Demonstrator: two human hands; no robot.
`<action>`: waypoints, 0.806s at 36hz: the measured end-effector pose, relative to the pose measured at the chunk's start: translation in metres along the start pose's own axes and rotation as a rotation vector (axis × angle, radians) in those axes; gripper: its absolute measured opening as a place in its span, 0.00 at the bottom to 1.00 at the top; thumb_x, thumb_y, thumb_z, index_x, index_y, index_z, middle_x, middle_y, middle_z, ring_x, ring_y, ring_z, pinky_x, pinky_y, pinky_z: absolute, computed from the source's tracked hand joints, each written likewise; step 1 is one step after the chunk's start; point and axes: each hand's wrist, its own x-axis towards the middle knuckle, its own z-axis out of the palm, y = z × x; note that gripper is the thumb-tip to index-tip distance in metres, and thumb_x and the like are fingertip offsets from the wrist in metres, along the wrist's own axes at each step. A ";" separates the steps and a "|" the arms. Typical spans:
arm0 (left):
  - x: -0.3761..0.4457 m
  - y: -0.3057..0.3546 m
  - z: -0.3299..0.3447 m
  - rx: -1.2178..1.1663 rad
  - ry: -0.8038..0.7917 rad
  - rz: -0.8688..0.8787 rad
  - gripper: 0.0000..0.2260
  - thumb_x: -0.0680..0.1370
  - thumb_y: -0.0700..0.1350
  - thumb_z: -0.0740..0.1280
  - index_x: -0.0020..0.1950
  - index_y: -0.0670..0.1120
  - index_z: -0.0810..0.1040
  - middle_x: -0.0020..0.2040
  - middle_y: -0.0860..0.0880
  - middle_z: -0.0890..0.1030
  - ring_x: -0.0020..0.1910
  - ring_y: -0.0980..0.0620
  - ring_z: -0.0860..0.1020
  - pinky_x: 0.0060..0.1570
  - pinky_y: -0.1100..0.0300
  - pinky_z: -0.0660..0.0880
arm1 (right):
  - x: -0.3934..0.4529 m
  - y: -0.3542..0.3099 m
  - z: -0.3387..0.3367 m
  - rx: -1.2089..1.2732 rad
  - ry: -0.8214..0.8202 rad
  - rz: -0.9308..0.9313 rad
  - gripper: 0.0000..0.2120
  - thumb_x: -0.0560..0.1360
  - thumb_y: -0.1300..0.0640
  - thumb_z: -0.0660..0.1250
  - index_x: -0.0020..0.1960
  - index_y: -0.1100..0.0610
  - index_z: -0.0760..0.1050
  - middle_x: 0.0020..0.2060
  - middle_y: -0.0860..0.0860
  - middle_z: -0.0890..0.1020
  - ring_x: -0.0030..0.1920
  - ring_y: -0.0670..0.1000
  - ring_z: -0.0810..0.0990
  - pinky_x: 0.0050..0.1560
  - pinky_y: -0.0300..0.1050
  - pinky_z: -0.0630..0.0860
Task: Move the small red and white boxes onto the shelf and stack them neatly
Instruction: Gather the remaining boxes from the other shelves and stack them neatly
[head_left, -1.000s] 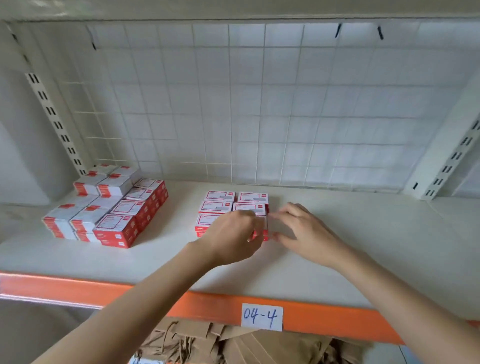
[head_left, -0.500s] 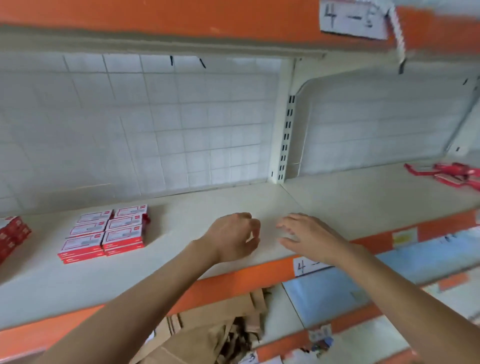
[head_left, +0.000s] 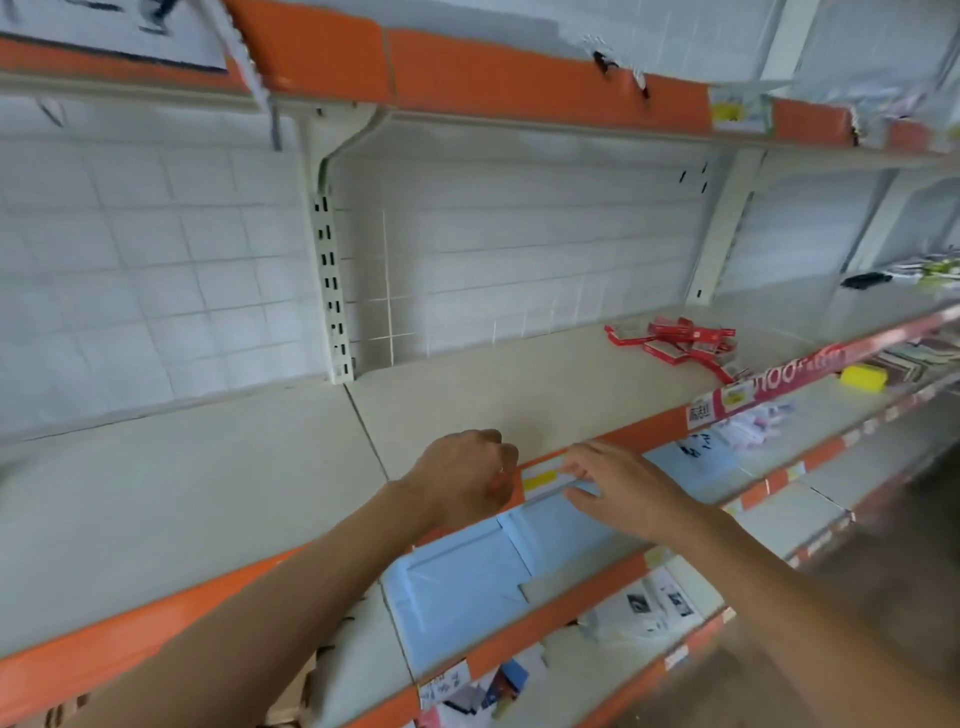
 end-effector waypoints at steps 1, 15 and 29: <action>0.011 0.003 0.003 0.003 -0.004 0.014 0.10 0.78 0.47 0.60 0.56 0.48 0.76 0.53 0.47 0.75 0.52 0.47 0.76 0.46 0.58 0.71 | 0.002 0.010 0.000 0.007 0.005 0.008 0.12 0.77 0.54 0.63 0.59 0.56 0.73 0.54 0.49 0.76 0.56 0.50 0.75 0.56 0.45 0.72; 0.210 0.006 0.033 -0.054 0.020 0.079 0.10 0.78 0.49 0.62 0.57 0.49 0.77 0.54 0.49 0.76 0.53 0.49 0.76 0.49 0.59 0.72 | 0.098 0.169 -0.048 -0.328 0.033 0.117 0.18 0.78 0.49 0.58 0.64 0.55 0.71 0.61 0.50 0.74 0.61 0.51 0.71 0.61 0.48 0.67; 0.303 0.019 0.063 -0.053 -0.011 0.051 0.11 0.79 0.50 0.61 0.57 0.49 0.77 0.55 0.51 0.77 0.52 0.51 0.76 0.49 0.59 0.72 | 0.168 0.280 -0.054 -0.328 -0.046 0.142 0.17 0.78 0.48 0.58 0.59 0.58 0.73 0.57 0.51 0.74 0.58 0.53 0.72 0.57 0.48 0.70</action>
